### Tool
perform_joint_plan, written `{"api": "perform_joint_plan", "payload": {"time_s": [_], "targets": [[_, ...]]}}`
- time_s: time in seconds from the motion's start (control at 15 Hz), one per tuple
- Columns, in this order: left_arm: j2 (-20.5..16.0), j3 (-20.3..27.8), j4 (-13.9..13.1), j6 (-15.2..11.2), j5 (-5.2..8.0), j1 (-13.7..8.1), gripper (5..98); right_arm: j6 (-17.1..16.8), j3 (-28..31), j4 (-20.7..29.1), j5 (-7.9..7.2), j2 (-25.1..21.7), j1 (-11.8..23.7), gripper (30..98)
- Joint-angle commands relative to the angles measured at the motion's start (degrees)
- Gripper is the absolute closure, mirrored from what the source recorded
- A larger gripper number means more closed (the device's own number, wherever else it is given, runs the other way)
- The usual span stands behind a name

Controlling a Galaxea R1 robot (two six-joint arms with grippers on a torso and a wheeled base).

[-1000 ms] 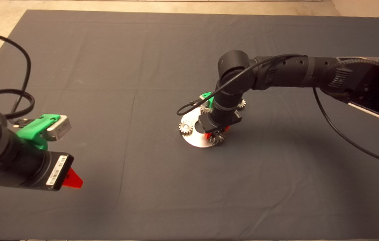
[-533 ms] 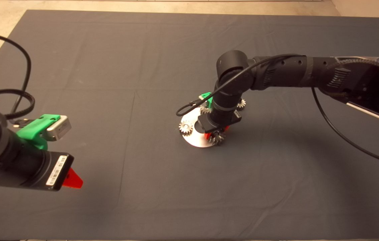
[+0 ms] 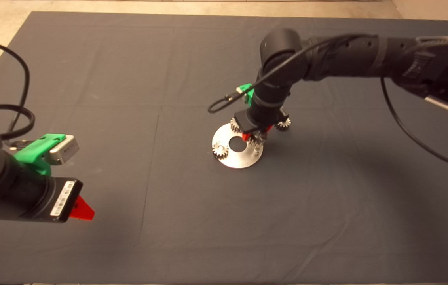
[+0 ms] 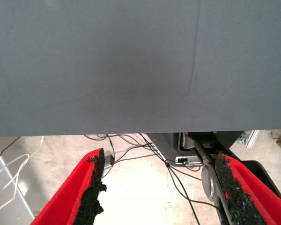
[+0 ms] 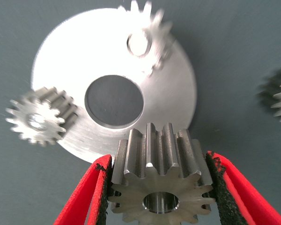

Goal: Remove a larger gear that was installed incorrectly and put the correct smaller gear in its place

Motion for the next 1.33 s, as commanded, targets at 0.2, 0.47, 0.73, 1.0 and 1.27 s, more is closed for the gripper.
{"api": "perform_joint_plan", "payload": {"time_s": [0.2, 0.47, 0.73, 1.0, 1.27], "targets": [[-1.4, -1.0, -0.5, 2.4, 7.58, -0.9, 44.4, 1.6, 8.0, 4.8, -7.36, -4.4, 4.9, 82.7], [-1.1, -0.9, -0.5, 2.1, 7.58, -0.9, 44.4, 2.1, 7.9, 4.6, -7.36, -13.5, 0.8, 82.7], [0.2, -1.6, -0.5, 1.9, 7.58, -0.8, 44.4, 2.1, 4.5, 6.4, -7.36, -19.0, -1.6, 82.8], [0.2, -1.6, -0.4, 1.9, 7.58, -0.8, 44.4, 2.1, 5.0, 6.4, -7.36, -20.9, -4.4, 82.5], [0.2, -1.7, -0.4, 1.9, 7.58, -0.8, 44.4, 2.0, 5.1, 6.3, -7.36, -20.7, -5.1, 82.7]]}}
